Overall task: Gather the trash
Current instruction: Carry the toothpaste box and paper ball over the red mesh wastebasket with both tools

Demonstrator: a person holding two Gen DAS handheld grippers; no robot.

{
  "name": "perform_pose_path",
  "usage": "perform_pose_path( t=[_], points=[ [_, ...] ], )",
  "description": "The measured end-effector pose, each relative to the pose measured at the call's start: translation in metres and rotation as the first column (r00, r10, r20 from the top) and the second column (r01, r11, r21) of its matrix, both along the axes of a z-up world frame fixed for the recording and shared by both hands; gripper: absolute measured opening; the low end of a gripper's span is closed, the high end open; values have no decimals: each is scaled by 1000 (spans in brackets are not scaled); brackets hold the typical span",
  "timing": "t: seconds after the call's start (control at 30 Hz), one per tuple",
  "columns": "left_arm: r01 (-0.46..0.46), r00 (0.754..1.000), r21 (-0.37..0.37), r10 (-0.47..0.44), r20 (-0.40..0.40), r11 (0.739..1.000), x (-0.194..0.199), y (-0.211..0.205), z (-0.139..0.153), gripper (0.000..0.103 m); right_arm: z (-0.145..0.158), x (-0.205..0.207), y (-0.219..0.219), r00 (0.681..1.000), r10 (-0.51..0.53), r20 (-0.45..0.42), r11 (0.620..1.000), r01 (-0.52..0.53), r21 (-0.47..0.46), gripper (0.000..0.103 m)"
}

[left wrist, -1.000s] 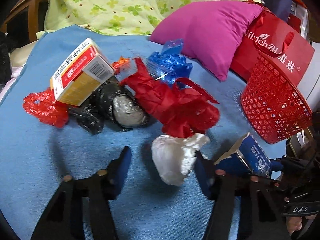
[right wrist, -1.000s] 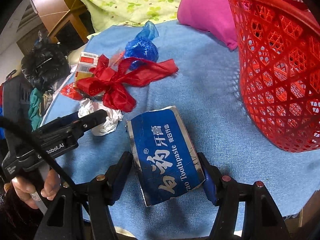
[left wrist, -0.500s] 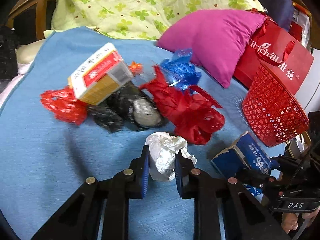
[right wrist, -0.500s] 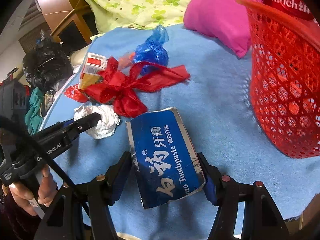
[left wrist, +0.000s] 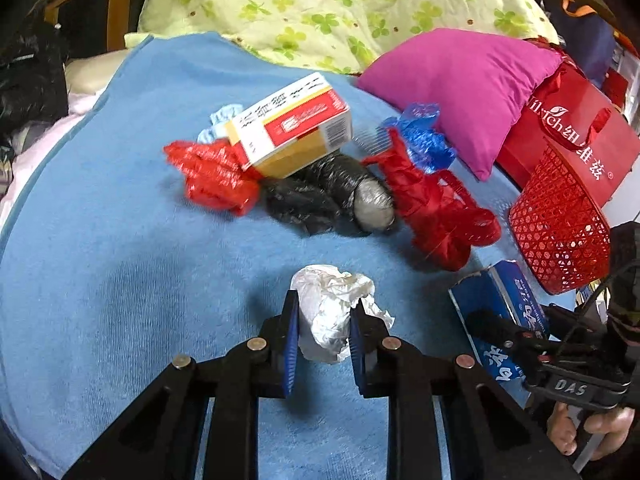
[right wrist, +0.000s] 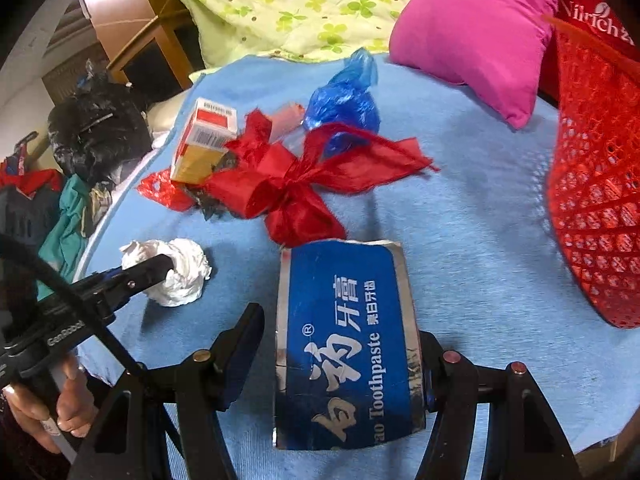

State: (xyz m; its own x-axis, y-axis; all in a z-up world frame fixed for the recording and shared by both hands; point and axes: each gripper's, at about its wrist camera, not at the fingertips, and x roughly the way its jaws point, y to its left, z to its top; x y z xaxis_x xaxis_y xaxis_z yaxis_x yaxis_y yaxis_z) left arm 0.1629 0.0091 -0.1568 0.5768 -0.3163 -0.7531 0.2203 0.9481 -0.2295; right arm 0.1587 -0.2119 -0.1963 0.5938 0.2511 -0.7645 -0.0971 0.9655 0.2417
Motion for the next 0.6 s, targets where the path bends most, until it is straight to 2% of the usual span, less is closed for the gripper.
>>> perform_pose_path(
  t=[0.23, 0.33, 0.43, 0.6],
  points=[
    [-5, 1000, 17, 6, -30, 1000, 2, 2, -4, 26, -5, 2, 6, 1000, -9, 0, 1000, 9, -28, 68],
    [-13, 999, 16, 14, -38, 1000, 2, 2, -6, 34, -4, 1, 7, 1000, -10, 0, 1000, 10, -28, 68],
    [-25, 999, 19, 26, -42, 1000, 4, 2, -7, 50, -4, 2, 4, 1000, -14, -11, 1000, 13, -14, 68],
    [-30, 999, 21, 30, -29, 999, 2, 5, -7, 53, -2, 3, -3, 999, -23, -25, 1000, 23, 11, 69]
  ],
)
